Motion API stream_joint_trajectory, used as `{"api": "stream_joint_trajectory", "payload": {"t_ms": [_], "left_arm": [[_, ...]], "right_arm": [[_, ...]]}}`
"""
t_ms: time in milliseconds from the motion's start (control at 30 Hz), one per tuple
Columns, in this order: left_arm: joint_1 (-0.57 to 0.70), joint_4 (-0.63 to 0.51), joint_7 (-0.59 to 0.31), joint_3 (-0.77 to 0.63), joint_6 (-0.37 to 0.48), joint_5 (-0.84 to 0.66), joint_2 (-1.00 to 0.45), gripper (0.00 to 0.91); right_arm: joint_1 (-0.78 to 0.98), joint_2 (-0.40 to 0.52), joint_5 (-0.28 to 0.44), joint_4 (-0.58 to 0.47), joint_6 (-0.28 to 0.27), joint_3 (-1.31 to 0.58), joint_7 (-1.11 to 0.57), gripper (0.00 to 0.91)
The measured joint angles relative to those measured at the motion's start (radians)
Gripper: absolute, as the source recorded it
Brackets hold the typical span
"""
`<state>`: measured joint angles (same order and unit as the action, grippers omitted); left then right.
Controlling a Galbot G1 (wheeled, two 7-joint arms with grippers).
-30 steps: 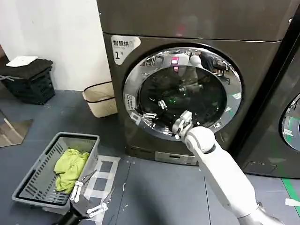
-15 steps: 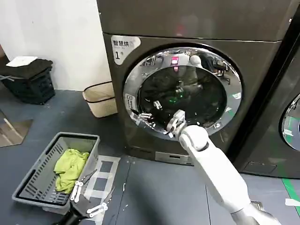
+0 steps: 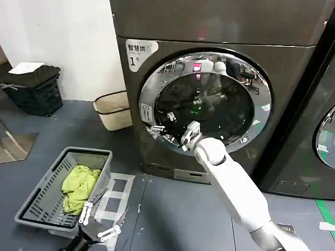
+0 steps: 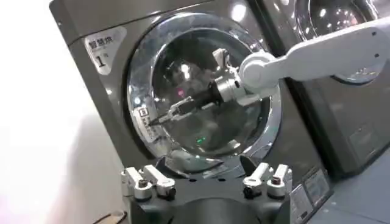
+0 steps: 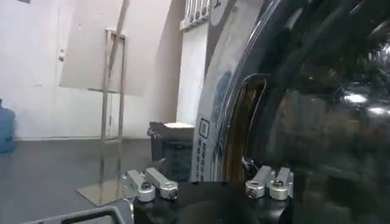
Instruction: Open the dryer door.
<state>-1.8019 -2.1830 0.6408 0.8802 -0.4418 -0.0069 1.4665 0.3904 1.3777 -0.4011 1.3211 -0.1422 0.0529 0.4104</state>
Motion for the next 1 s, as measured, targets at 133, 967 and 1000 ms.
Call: {"api": "stream_joint_trajectory", "payload": {"t_ms": [133,967,1000], "left_arm": [[0.0,0.0,0.0,0.0,0.0,0.0,0.0,0.907],[0.006,0.0,-0.001,0.007,0.004,-0.005,-0.006,0.907],[0.006,-0.001,-0.001,0.008,0.005,-0.005,-0.006,0.907]], "right_arm": [[-0.003,0.001,0.0,-0.004,-0.002,0.003,0.013,0.907],[0.026,-0.157,-0.183,0.064,0.208,0.049,0.419,0.907],[0.026,-0.165,-0.191,0.068,0.213,0.049,0.446,0.907]]}}
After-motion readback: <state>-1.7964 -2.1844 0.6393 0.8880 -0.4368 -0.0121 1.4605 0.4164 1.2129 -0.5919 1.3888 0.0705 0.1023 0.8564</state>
